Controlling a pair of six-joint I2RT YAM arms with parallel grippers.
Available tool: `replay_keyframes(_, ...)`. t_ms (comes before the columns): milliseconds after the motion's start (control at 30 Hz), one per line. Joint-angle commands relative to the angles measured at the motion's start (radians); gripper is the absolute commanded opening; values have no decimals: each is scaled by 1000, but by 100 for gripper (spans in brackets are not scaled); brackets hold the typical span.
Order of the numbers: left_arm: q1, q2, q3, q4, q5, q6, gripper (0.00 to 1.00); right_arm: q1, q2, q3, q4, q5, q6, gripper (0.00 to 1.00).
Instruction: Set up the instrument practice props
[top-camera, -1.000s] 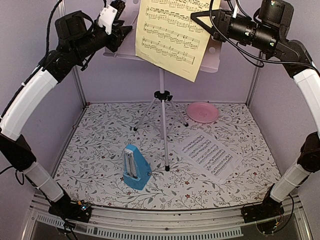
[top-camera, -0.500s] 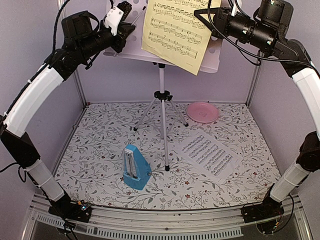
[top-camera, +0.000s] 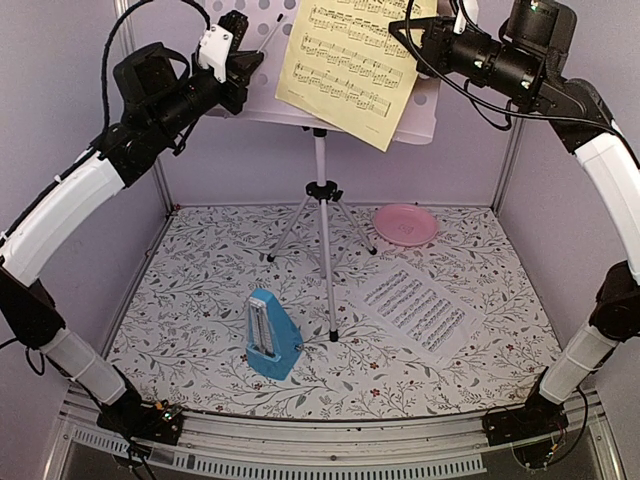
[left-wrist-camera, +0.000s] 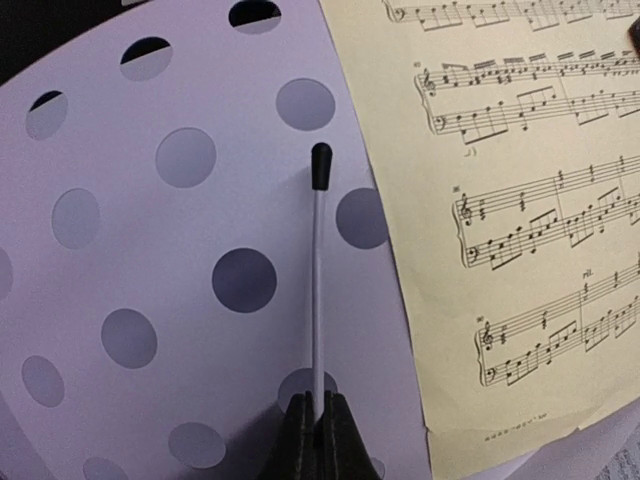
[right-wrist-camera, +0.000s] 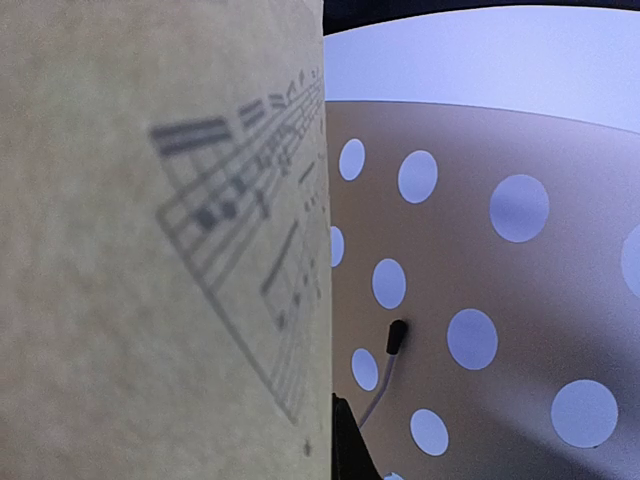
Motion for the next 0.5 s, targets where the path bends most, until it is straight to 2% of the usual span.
replay_keyframes(0,3,-69,-118,220,1,-31,0,6,13,22,43,32,-12,0)
replay_keyframes(467,0,-12,-65,201,87,-30,0,7,63,52,109,-13,-3,0)
